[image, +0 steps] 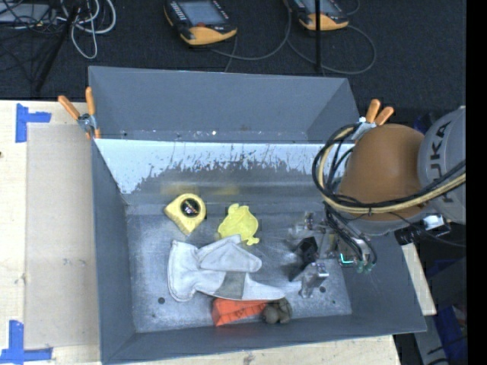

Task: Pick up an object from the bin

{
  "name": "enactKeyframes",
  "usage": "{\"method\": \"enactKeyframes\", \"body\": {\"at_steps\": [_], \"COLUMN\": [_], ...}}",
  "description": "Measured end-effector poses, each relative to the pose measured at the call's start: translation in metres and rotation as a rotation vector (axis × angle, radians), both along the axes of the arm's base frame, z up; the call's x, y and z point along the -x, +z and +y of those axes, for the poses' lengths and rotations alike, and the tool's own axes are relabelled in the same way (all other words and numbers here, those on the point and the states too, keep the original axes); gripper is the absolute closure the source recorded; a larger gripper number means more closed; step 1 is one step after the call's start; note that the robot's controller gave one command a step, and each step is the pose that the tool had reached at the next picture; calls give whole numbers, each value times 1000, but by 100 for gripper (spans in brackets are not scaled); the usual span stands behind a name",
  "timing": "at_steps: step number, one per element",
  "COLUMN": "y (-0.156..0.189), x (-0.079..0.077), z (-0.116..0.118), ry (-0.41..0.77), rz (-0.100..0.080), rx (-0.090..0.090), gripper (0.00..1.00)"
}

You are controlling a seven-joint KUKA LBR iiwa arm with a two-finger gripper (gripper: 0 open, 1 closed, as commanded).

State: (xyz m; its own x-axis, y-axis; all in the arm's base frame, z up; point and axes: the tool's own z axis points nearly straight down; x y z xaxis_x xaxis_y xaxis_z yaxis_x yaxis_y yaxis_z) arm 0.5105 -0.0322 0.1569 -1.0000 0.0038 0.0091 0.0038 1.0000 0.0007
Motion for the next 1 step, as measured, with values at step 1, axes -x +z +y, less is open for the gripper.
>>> {"method": "enactKeyframes", "body": {"at_steps": [1], "y": [4], "x": [-2], "z": [0], "ry": [1], "rz": [-8], "rx": [0], "gripper": [0]}}
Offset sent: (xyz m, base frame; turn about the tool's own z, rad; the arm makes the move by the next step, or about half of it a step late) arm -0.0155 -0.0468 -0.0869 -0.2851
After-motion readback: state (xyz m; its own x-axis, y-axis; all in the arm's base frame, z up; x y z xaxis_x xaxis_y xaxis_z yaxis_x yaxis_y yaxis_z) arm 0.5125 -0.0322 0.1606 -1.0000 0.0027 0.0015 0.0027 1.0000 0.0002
